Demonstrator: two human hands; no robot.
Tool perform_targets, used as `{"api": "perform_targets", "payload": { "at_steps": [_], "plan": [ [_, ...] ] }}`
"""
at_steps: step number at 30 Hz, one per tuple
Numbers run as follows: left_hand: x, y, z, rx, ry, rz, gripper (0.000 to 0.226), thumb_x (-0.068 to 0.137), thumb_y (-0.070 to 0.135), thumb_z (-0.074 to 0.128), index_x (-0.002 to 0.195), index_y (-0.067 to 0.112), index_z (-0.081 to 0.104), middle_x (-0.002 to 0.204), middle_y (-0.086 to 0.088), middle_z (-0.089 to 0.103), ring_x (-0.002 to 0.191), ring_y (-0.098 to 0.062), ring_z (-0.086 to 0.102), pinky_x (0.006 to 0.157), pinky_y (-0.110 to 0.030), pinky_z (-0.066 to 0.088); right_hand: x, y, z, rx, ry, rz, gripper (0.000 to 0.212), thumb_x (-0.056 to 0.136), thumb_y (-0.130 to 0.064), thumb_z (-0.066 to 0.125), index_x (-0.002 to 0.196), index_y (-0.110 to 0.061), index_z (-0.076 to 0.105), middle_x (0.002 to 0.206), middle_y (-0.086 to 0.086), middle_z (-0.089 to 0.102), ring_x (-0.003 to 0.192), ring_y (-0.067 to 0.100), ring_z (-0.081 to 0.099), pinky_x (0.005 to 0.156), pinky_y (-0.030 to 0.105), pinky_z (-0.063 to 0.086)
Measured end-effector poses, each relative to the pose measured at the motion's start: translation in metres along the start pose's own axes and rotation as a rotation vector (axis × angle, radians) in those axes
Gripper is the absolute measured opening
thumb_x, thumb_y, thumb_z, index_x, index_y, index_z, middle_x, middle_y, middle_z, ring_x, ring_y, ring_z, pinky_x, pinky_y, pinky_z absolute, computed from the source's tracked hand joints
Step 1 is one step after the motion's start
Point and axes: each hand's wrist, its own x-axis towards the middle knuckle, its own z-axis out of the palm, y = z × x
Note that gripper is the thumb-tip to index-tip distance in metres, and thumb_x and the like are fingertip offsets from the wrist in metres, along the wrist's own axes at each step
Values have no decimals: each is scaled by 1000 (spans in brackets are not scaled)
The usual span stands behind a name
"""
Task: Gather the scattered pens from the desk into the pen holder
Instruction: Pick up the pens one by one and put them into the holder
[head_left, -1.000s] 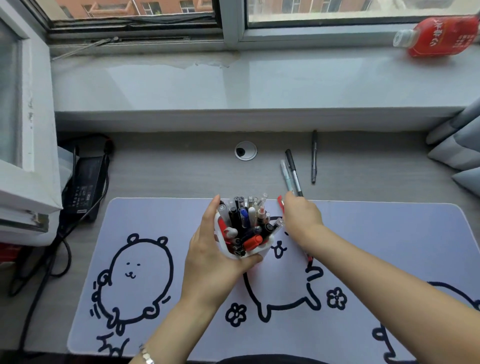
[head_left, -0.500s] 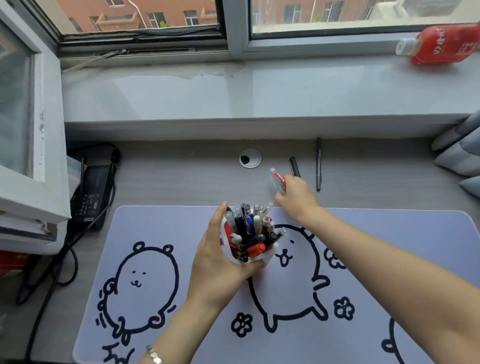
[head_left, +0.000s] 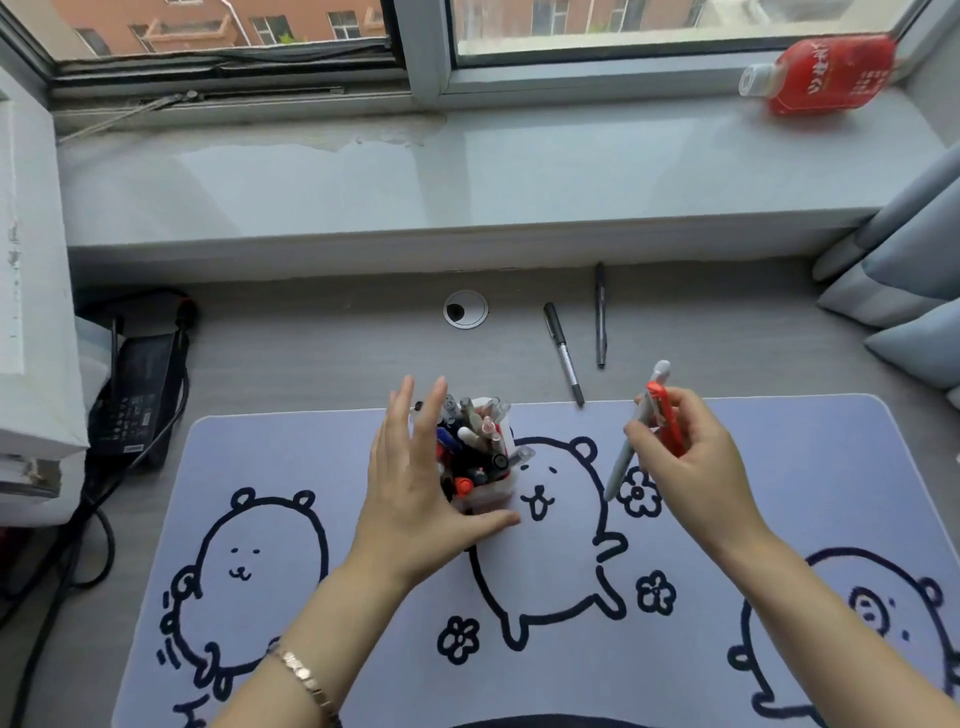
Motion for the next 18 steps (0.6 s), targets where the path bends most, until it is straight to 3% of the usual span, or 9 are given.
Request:
{"api": "perform_targets", "payload": {
  "at_steps": [3, 5, 7, 10, 14, 16, 18],
  "plan": [
    [7, 15, 10, 201, 153, 98, 96, 54, 73, 56, 137, 42, 18, 152, -4, 20, 142, -29, 15, 111, -55, 23, -2, -2, 5, 39, 12, -6, 18, 87, -9, 56, 80, -26, 52, 61, -1, 43, 45, 5, 36, 39, 13, 35],
    [13, 22, 18, 336, 209, 69, 80, 60, 73, 49, 128, 34, 42, 140, -9, 43, 135, -35, 30, 102, -57, 33, -4, -4, 9, 39, 11, -29, 19, 87, -11, 57, 80, -28, 52, 59, -6, 45, 46, 4, 39, 42, 10, 35],
    [18, 24, 23, 361, 285, 53, 54, 67, 61, 52, 108, 28, 59, 118, -9, 60, 123, -37, 46, 86, -52, 48, -7, -5, 11, 34, 11, -68, 20, 86, -12, 58, 79, -30, 52, 56, -13, 50, 48, 2, 42, 45, 9, 35],
    [20, 20, 24, 195, 387, 64, 24, 76, 36, 52, 89, 19, 64, 95, -5, 63, 109, -32, 53, 68, -36, 53, -11, -13, 11, 69, 40, -141, 29, 86, -7, 58, 84, -35, 49, 62, -20, 57, 55, 0, 50, 49, 8, 40],
    [17, 13, 23, 17, 365, 100, 28, 83, 27, 46, 104, 18, 63, 100, -2, 63, 116, -22, 45, 88, -11, 33, -16, -28, 13, 276, 74, -337, 67, 86, 5, 51, 117, -50, 26, 82, 5, 61, 63, 9, 59, 57, 13, 51],
    [16, 10, 23, -39, 342, 135, 29, 85, 22, 47, 109, 17, 63, 103, 1, 61, 121, -19, 39, 99, -6, 23, -14, -29, 23, 276, 32, -453, 67, 83, -5, 51, 125, -50, 24, 86, 9, 60, 63, 14, 59, 55, 16, 52],
    [17, 9, 23, -85, 329, 161, 28, 85, 21, 48, 105, 14, 65, 106, 6, 58, 124, -15, 35, 104, -8, 21, -10, -23, 39, 178, -27, -517, 54, 81, -13, 51, 123, -40, 31, 88, 5, 60, 64, 4, 60, 54, 9, 47]
  ]
}}
